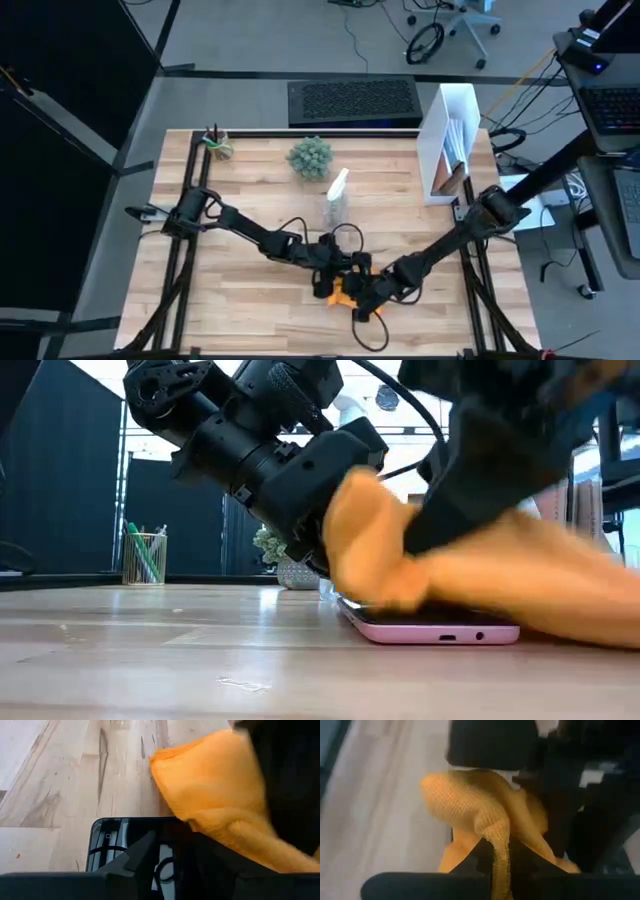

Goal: Apply microfiber cloth
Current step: Wipe the cellphone with the microfiber cloth

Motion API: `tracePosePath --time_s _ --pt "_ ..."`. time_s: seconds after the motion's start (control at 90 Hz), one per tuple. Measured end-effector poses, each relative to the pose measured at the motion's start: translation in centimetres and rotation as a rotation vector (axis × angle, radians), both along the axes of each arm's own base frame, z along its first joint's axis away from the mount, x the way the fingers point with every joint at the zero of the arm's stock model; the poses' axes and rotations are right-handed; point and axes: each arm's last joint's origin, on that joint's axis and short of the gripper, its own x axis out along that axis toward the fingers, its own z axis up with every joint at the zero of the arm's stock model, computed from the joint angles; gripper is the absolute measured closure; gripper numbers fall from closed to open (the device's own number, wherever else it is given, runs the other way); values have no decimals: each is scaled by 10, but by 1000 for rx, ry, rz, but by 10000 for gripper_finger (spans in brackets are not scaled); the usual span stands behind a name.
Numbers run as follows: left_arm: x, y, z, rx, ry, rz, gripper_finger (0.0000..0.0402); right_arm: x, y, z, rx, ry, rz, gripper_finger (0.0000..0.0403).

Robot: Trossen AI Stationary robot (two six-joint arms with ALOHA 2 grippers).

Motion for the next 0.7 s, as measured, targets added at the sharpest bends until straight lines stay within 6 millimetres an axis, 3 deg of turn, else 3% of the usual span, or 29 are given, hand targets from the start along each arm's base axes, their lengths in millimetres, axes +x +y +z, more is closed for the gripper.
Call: tracePosePath --time_s 0.122,0.256,0.478,0.7 --pt "0 0 0 2 1 -2 279 14 -4 -23 32 -14 -18 398" --pt "0 0 0 2 1 -2 279 12 4 -29 113 14 4 398" --pt "0 0 0 -1 0 -9 279 -12 37 -23 201 82 150 399" --pt "0 0 0 -1 0 -9 279 -32 26 10 70 109 52 399"
